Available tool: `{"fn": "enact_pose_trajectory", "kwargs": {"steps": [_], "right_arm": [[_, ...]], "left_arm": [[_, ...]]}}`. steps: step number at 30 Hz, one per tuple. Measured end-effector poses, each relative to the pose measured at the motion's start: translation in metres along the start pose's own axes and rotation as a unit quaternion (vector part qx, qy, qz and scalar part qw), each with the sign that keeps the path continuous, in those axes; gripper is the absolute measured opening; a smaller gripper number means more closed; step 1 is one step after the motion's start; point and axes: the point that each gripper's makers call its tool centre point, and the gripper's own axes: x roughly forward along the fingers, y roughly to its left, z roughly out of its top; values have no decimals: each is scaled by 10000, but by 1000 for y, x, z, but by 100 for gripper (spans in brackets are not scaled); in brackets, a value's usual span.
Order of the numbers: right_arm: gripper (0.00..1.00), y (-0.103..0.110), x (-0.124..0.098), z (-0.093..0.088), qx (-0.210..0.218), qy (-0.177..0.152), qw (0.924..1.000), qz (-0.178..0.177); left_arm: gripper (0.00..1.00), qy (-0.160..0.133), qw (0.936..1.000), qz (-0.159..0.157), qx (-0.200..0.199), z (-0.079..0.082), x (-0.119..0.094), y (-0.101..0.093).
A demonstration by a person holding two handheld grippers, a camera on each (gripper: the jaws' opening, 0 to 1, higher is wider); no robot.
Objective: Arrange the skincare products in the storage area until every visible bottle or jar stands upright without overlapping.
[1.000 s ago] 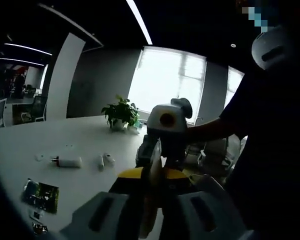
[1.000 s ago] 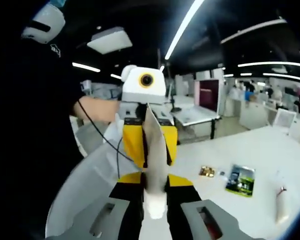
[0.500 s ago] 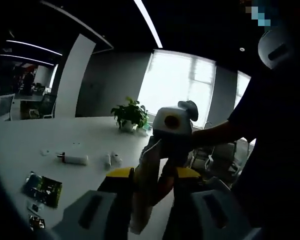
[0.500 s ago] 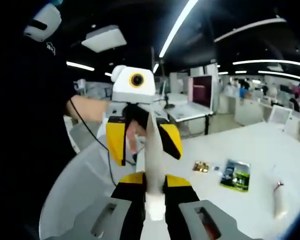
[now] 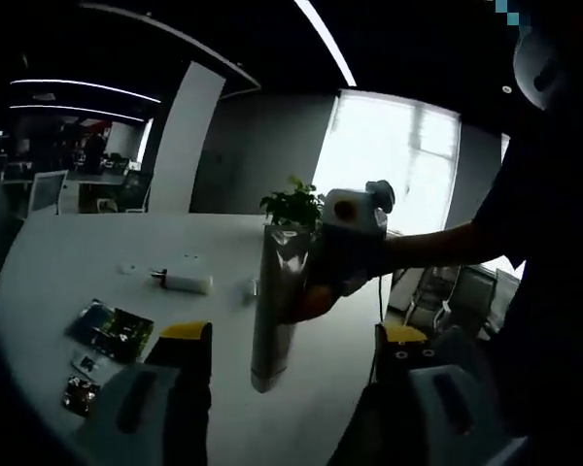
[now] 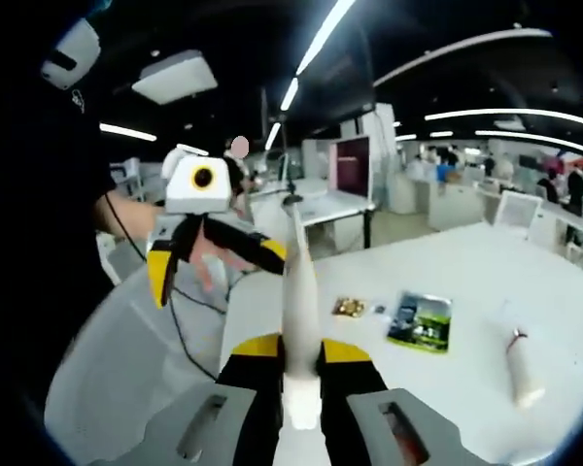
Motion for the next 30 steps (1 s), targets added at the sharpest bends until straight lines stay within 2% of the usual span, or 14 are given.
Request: {"fn": "enact_pose_trajectory", "kwargs": {"steps": [5,8,12,18,30], "right_arm": [[3,-20,0,-11,-92,74,9998,-140],[3,-29,1,-15,-110,74,9997,-182],[3,-42,2,-20,-143,112,9996,-232],[3,-61,3,-31,-108,163,9992,-346],[4,-101,3,-42,-127,75,9985,-531]], "left_arm": [[75,118,9993,364,-18,-16,-4,13],[85,188,9988,445,-30,-22,-4,16],[89,385,9980,498,36,-30,-2,19],[99,292,9976,626,-63,-30,0,25],[99,552,9951,780,-251,-51,-5,36]]}}
